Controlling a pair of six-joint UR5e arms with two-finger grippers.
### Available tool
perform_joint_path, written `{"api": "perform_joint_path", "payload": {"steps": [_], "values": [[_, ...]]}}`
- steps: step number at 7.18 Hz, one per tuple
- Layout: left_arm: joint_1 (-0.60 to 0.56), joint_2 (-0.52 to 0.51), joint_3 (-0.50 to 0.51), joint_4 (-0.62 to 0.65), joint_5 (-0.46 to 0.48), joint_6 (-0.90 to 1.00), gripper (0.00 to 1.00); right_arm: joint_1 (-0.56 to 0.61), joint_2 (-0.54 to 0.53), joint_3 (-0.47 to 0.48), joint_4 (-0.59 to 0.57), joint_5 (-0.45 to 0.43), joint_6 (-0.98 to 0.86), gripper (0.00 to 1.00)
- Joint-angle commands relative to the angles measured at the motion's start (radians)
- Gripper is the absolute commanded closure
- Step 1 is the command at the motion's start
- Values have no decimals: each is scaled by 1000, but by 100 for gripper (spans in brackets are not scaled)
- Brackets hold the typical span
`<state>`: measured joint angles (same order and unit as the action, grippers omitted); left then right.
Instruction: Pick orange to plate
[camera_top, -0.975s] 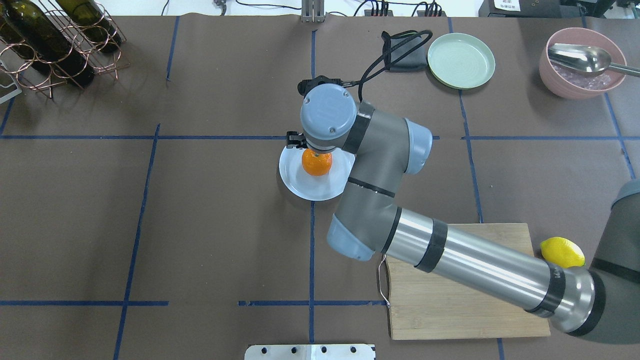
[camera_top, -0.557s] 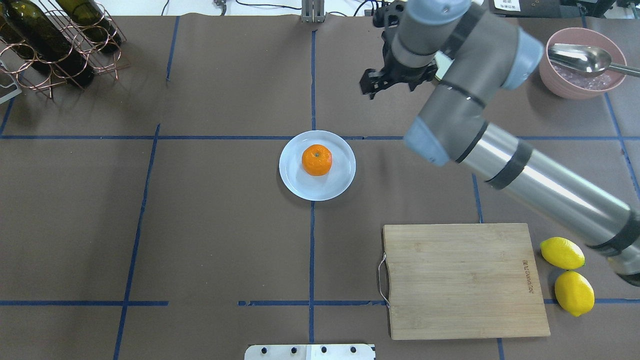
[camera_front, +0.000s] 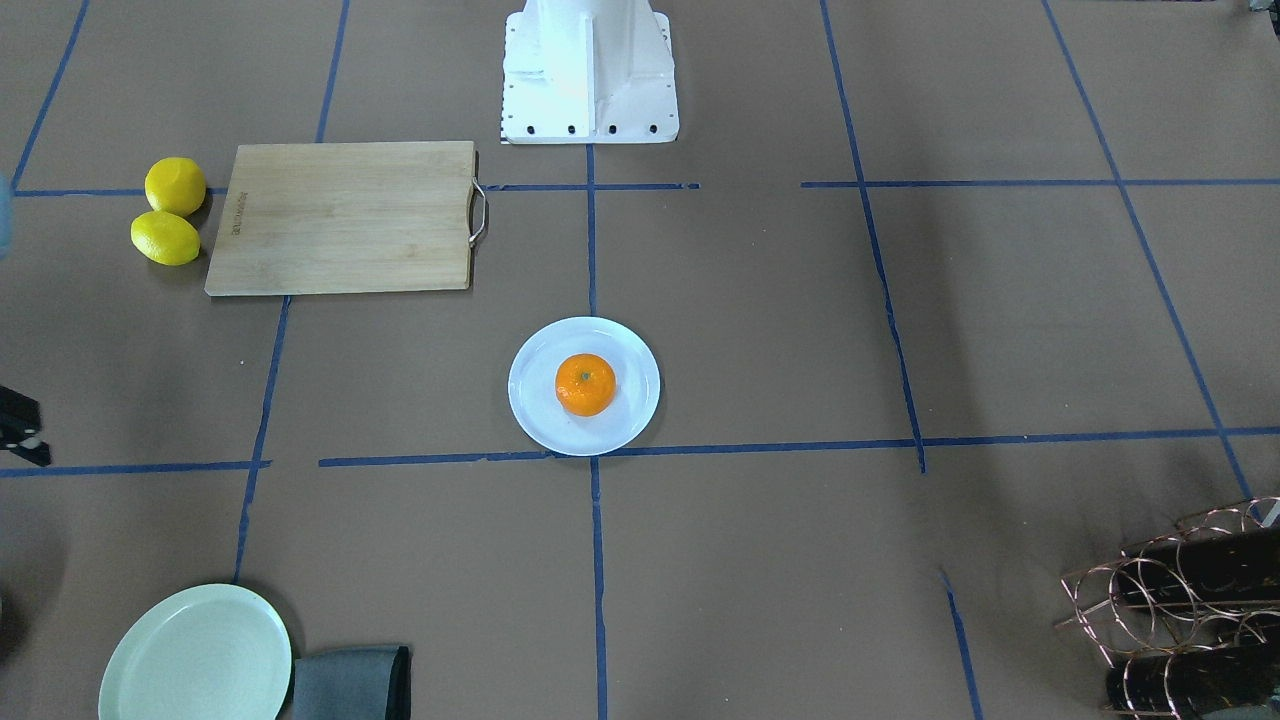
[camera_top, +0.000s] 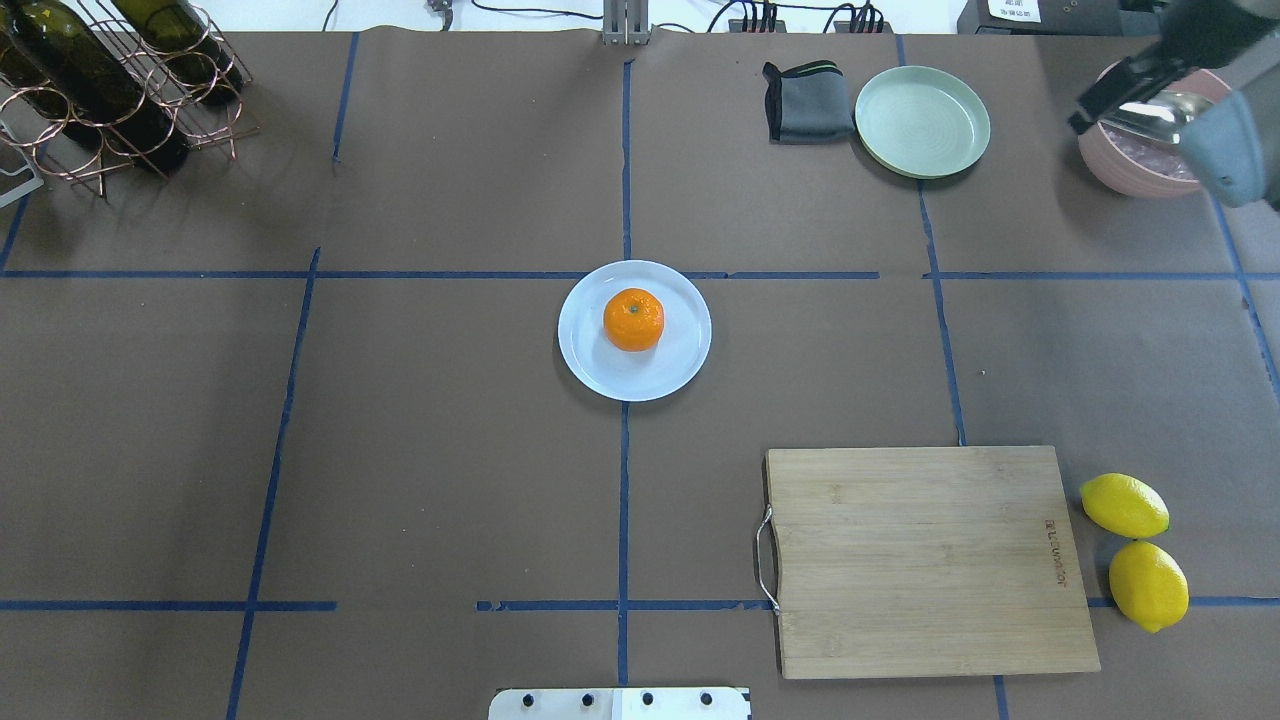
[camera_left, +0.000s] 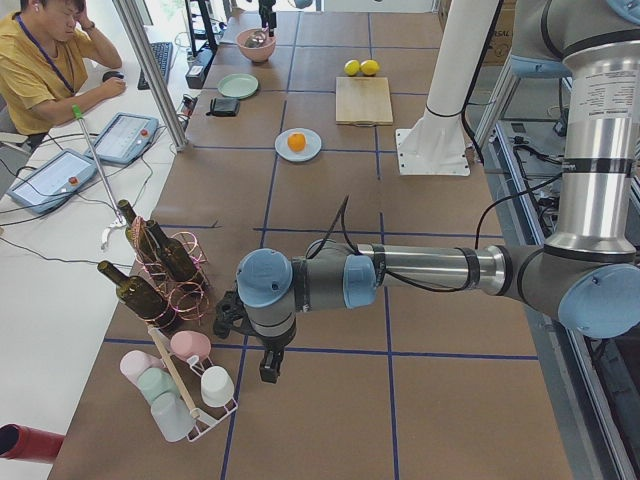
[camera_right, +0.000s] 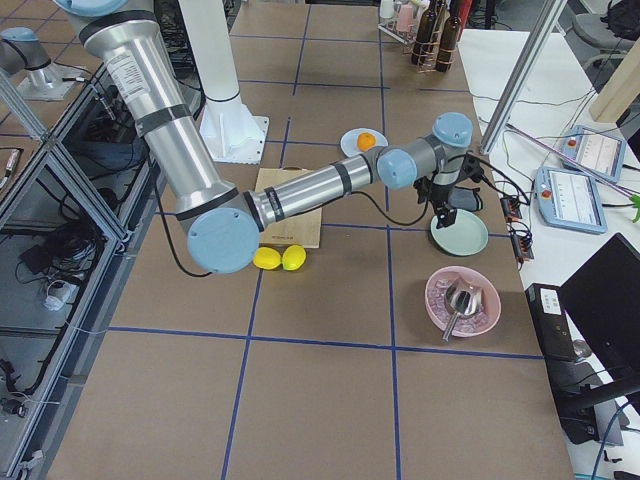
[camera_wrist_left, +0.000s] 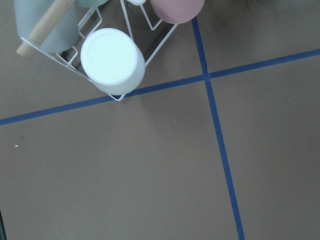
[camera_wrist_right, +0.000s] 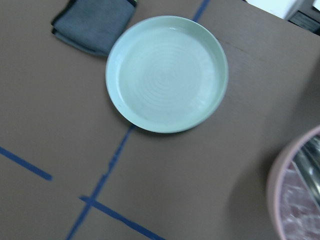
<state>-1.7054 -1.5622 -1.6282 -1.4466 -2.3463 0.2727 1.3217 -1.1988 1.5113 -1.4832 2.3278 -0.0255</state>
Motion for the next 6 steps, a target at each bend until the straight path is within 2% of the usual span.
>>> {"api": "perform_joint_path", "payload": {"steps": [1,2,3,5,6], "values": [[9,-6,-16,-6,-1,-23,0,144,-263,-3,123,-4,-201,0],[9,-4,-15,-14,-1,-21,0,218,-336,-3,168,-30,-195,0],[9,-4,-15,-12,-7,-21,0,285,-337,1,152,-50,-191,0],[10,-4,-13,-12,-28,-18,0,289,-291,9,-187,-60,-195,0],[10,-4,-15,-12,-28,-17,0,290,-330,7,-230,-53,-206,0]]}}
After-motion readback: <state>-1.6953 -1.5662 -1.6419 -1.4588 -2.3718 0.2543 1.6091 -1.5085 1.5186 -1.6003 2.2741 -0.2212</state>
